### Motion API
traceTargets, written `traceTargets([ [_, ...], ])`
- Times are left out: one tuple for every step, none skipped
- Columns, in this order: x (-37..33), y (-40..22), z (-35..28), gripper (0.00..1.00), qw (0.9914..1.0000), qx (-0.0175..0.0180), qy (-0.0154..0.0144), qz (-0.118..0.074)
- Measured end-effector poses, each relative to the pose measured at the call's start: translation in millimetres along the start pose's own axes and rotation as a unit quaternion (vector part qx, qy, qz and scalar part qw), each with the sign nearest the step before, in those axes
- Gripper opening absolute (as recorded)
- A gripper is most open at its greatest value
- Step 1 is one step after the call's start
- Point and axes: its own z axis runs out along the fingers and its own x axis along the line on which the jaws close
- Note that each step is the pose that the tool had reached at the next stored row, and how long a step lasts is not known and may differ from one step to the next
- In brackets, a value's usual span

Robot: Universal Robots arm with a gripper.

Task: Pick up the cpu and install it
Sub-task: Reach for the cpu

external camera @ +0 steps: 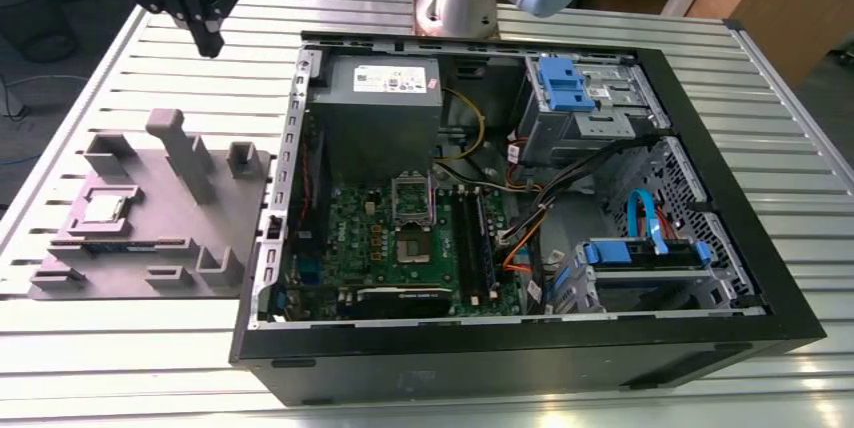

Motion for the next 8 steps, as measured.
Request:
traceTargets([
  [1.6, -0.1, 0.2, 0.11, 1.0, 0.0, 0.0, 0.0],
  [3.2, -0.3, 0.4, 0.11, 1.0, 0.0, 0.0, 0.0],
  [4.9, -0.4, 0.6, 0.11, 1.0, 0.0, 0.0, 0.0],
  [6.6, -0.5, 0.8, 0.11, 1.0, 0.0, 0.0, 0.0],
  [8.2, -0.7, 1.1, 0.11, 1.0, 0.0, 0.0, 0.0],
  [9.9, -0.8, 1.4, 0.11, 1.0, 0.0, 0.0, 0.0],
  [11.5, -1.0, 1.8, 0.11, 1.0, 0.0, 0.0, 0.0],
  [13.3, -1.1, 2.1, 0.11, 1.0, 0.0, 0.0, 0.0],
])
